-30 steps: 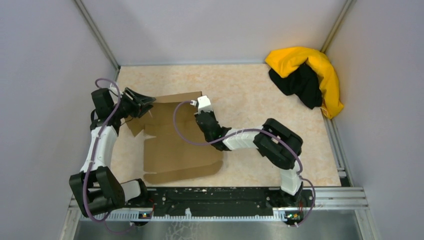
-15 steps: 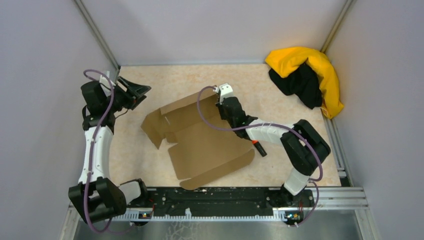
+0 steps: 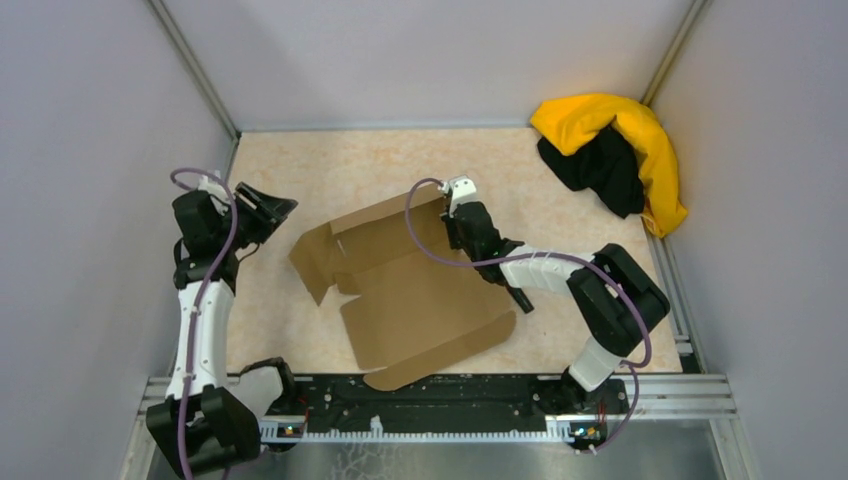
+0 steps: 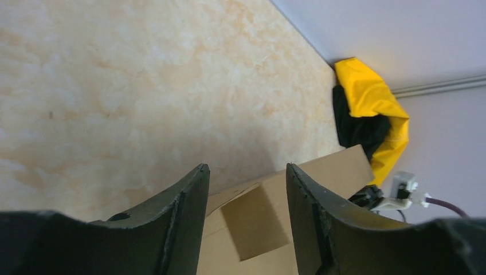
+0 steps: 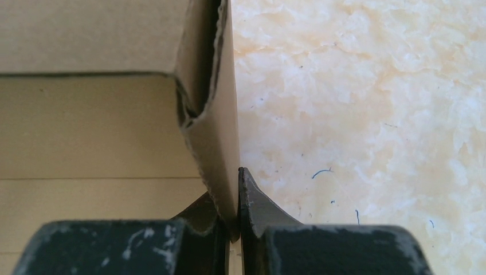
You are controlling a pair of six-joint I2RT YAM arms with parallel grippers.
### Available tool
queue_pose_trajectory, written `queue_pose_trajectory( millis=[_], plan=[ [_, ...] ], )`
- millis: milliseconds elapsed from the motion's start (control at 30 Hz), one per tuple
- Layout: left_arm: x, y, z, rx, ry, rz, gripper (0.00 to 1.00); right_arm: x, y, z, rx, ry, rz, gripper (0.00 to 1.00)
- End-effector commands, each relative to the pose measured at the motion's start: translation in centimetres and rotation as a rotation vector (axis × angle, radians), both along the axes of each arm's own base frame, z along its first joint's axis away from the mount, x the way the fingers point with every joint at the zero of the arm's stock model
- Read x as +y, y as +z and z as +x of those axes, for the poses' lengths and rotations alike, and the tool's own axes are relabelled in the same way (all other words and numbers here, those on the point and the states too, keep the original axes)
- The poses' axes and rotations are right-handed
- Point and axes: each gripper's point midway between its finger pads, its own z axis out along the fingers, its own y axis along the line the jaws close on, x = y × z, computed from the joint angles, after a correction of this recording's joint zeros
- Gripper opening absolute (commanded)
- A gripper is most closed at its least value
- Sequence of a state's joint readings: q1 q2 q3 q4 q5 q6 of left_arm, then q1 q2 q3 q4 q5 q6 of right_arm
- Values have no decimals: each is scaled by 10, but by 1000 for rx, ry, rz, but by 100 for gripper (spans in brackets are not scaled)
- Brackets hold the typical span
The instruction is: Fold the paper box
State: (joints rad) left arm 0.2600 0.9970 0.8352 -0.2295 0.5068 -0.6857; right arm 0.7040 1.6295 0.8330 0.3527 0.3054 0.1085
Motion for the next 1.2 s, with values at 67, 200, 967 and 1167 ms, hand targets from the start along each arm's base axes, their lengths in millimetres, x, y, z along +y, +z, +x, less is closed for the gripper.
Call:
queue_pose_trajectory(
  millis=[67, 200, 967, 1167],
  plan=[
    [22, -29, -9, 33, 98, 112, 45, -1, 20, 10, -53, -77, 91, 0],
    [24, -53, -17, 80, 108, 132, 40, -5, 18, 8, -48, -100, 106, 0],
    [11, -114, -25, 149, 98, 24, 33, 1, 10, 5, -13, -99, 148, 0],
    [0, -106, -20, 77, 43, 1, 43, 13, 5, 6, 47, -59, 128, 0]
  ],
)
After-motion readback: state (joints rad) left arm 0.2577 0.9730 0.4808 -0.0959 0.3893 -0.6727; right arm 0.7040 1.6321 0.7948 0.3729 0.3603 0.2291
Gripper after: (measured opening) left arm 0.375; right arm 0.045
